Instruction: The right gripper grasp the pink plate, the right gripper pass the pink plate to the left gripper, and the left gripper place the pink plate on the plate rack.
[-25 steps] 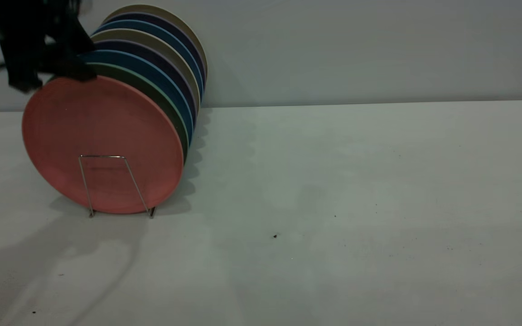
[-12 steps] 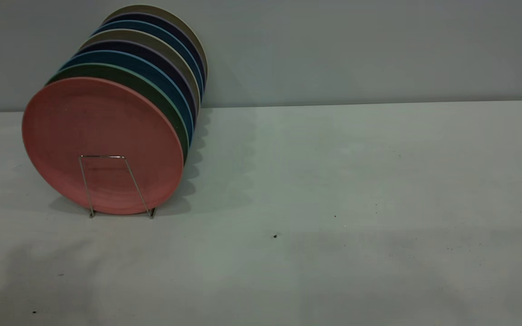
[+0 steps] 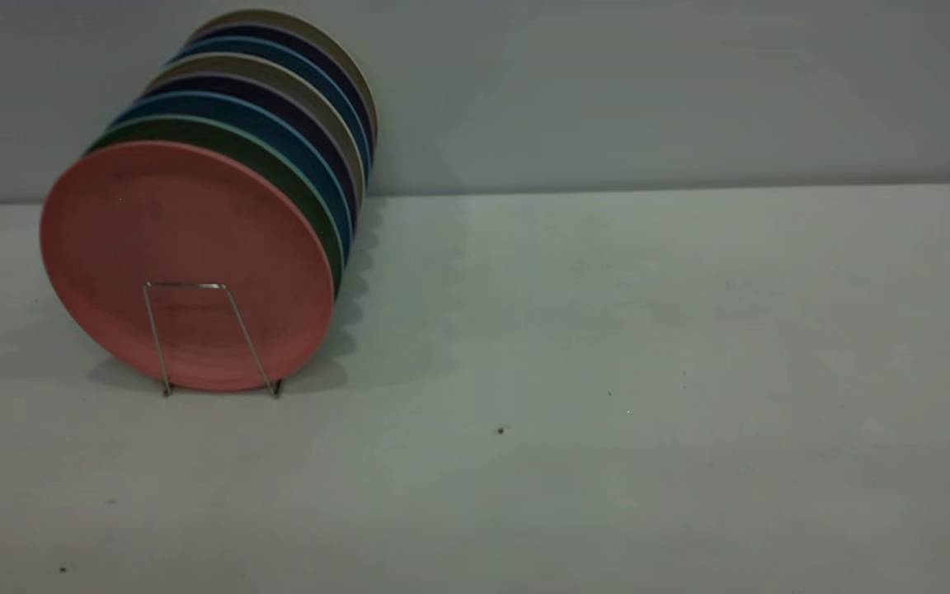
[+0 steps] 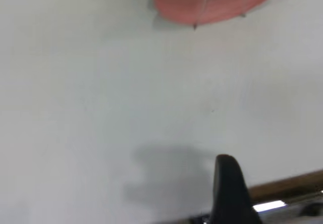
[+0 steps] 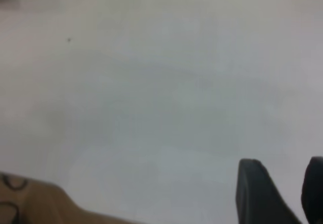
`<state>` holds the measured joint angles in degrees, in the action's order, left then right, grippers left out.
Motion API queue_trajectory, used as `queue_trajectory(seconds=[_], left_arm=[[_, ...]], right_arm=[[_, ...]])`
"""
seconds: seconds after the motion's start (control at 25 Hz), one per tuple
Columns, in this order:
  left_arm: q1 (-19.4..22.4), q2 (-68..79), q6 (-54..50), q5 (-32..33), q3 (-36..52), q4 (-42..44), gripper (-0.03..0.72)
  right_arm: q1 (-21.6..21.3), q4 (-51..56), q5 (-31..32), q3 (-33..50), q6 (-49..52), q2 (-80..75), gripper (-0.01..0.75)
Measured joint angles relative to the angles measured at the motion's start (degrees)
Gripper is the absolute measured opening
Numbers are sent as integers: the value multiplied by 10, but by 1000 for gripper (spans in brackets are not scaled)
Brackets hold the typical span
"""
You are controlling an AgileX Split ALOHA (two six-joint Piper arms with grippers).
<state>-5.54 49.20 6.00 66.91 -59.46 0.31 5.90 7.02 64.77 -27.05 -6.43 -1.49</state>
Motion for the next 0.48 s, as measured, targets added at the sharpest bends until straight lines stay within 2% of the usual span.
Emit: queue_trajectory(seconds=[0.16,0.32,0.48], left_arm=[[0,-44,-20,0,112,-3,512],[0,-94,-23,-2,218,-3,515],[0,-153,-26,-8,287,-3,515]], right_arm=[[4,0,1,0,1,9,245],[4,0,1,0,1,12,286],[4,6,1,0,1,24,298]])
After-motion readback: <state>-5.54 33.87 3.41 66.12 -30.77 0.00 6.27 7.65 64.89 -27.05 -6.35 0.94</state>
